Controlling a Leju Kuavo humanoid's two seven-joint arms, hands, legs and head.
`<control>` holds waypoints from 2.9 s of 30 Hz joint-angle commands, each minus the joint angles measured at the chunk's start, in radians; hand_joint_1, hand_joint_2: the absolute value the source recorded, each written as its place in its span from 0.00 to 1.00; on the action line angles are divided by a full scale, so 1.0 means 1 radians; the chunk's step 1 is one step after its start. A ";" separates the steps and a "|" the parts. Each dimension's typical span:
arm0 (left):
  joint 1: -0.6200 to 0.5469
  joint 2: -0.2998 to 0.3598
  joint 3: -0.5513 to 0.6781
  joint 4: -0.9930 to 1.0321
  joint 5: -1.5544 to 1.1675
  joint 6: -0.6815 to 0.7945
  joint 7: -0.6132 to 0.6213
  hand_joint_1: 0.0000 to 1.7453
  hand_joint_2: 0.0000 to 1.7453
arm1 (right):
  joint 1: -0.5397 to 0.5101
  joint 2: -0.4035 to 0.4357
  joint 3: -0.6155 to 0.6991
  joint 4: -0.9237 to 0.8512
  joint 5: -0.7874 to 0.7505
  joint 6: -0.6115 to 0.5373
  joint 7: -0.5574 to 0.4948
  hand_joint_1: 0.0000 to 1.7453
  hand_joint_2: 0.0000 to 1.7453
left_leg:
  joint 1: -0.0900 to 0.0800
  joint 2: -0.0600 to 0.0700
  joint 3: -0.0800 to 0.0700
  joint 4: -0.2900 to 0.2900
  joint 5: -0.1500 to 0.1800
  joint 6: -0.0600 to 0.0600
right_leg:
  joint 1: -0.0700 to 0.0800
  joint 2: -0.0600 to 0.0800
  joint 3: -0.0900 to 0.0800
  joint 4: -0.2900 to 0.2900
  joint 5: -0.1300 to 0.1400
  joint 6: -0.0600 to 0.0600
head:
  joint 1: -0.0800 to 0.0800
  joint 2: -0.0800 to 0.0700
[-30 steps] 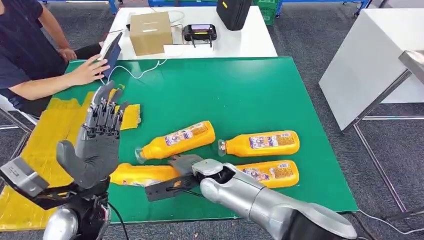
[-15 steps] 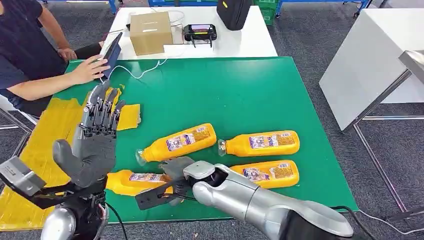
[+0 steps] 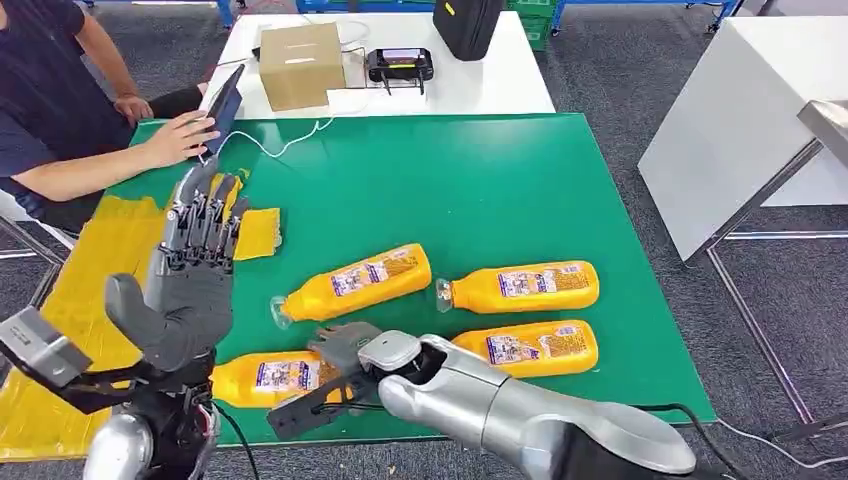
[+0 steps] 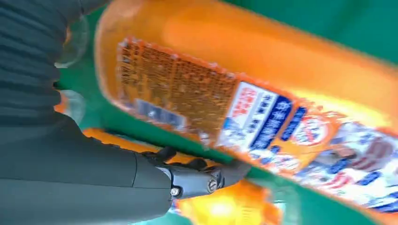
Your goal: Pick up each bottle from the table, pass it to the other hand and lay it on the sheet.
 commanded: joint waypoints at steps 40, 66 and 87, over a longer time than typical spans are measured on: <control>0.092 -0.144 0.345 -0.176 -0.057 0.542 -0.199 0.00 0.00 | 0.275 -0.132 -0.415 -0.412 -0.253 -0.450 0.133 1.00 1.00 | 0.004 0.002 0.006 0.000 0.001 -0.002 | 0.003 0.007 0.005 -0.001 0.001 -0.002 | 0.000 0.000; 0.309 0.014 0.186 -0.045 0.396 -0.051 0.011 0.00 1.00 | 0.581 -0.379 -0.483 -0.810 -0.361 -0.632 -0.362 1.00 1.00 | 0.003 -0.003 -0.005 0.000 0.000 -0.002 | 0.002 0.004 -0.004 -0.001 -0.001 -0.002 | 0.000 0.000; 0.299 0.077 0.062 -0.053 0.265 -0.249 0.020 0.00 1.00 | 0.556 -0.371 -0.452 -0.864 -0.316 -0.490 -0.319 1.00 1.00 | 0.003 -0.002 -0.008 -0.001 0.001 -0.002 | 0.003 0.003 -0.006 -0.001 0.000 -0.002 | 0.000 0.000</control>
